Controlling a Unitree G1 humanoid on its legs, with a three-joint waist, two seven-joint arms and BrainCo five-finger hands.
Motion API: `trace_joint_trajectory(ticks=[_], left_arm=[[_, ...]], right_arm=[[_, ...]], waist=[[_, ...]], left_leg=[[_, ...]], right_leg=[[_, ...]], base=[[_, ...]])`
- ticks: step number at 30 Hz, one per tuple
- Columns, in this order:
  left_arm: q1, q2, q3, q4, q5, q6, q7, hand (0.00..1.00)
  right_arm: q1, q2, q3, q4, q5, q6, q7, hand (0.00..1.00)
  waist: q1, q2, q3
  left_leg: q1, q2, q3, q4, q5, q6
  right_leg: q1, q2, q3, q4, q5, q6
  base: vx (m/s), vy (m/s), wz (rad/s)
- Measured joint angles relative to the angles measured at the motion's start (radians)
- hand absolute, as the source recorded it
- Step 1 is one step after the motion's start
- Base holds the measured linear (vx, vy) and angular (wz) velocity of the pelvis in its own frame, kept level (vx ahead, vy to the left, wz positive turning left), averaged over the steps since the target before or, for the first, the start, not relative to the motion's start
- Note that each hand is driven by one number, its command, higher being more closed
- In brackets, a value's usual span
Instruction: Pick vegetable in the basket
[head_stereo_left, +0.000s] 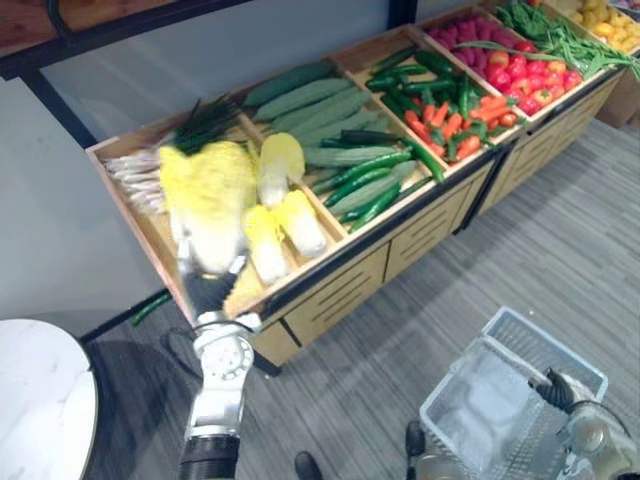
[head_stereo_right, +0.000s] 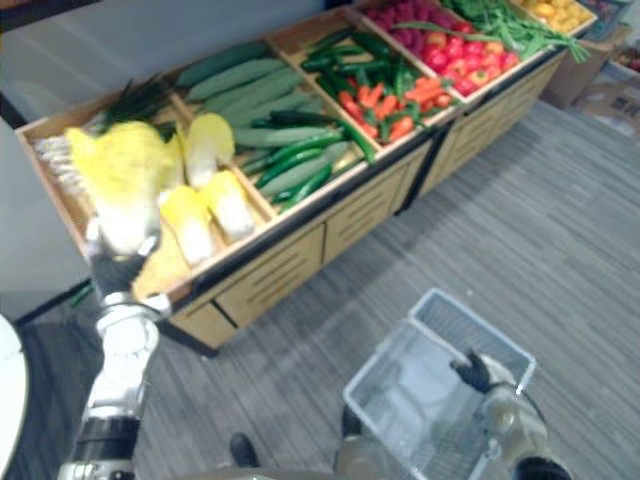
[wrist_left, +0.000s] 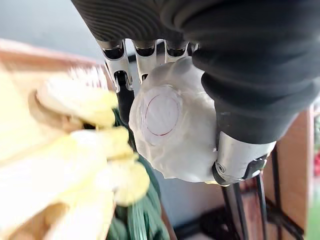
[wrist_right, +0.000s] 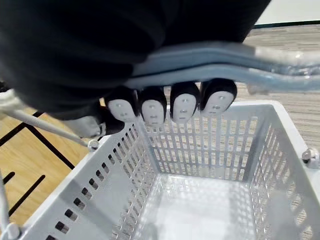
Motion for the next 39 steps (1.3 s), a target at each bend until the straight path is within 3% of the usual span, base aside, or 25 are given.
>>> trace_joint_trajectory(ticks=[11,18,23,29,32,36,39], left_arm=[[0.017,0.081,-0.251,-0.001,-0.021,-0.068,-0.197,1.00],[0.018,0.121,-0.414,-0.020,-0.101,-0.092,-0.280,1.00],[0.019,0.173,-0.537,-0.110,-0.181,-0.128,-0.347,1.00],[0.000,0.288,-0.643,-0.226,-0.304,-0.181,-0.450,1.00],[-0.037,0.327,-0.675,-0.248,-0.383,-0.193,-0.503,1.00],[-0.038,0.384,-0.712,-0.295,-0.484,-0.205,-0.561,1.00],[-0.040,0.422,-0.747,-0.324,-0.494,-0.208,-0.604,1.00]], right_arm=[[-0.102,-0.143,0.177,-0.133,0.030,-0.003,0.069,1.00],[-0.194,-0.152,0.246,-0.172,0.042,0.002,0.078,1.00],[-0.241,-0.192,0.329,-0.370,0.042,0.004,0.078,1.00],[-0.323,-0.221,0.506,-0.525,0.042,-0.044,0.086,1.00],[-0.372,-0.228,0.565,-0.544,0.042,-0.048,0.101,1.00],[-0.435,-0.254,0.626,-0.553,0.043,-0.059,0.107,1.00],[-0.465,-0.284,0.658,-0.593,0.043,-0.066,0.110,1.00]], waist=[[-0.010,0.018,-0.011],[-0.009,0.019,-0.012],[-0.005,0.020,-0.015],[0.002,0.033,-0.038],[0.018,0.035,-0.039],[0.020,0.036,-0.040],[0.021,0.036,-0.040]], left_leg=[[0.065,-0.002,0.179,-0.005,-0.032,-0.009],[0.120,-0.003,0.291,-0.005,-0.051,-0.025],[0.166,0.005,0.401,0.003,-0.080,-0.051],[0.174,0.111,0.503,0.203,-0.187,-0.088],[0.191,0.151,0.558,0.267,-0.216,-0.098],[0.193,0.176,0.583,0.322,-0.249,-0.104],[0.194,0.196,0.597,0.366,-0.275,-0.106]], right_leg=[[-0.027,0.027,0.182,-0.045,0.056,0.013],[-0.037,0.046,0.284,-0.039,0.072,0.019],[-0.039,0.081,0.360,-0.033,0.075,0.024],[-0.042,0.137,0.431,-0.008,0.078,0.020],[-0.042,0.161,0.457,0.008,0.078,0.020],[-0.043,0.170,0.473,0.013,0.077,0.020],[-0.043,0.176,0.483,0.018,0.077,0.020]], base=[[-0.01,-0.014,-0.47],[-0.03,-0.026,-0.46],[-0.05,-0.022,-0.52],[0.00,-0.040,-0.49],[-0.03,-0.021,-0.36],[-0.07,-0.002,-0.16],[-0.07,0.001,-0.11]])
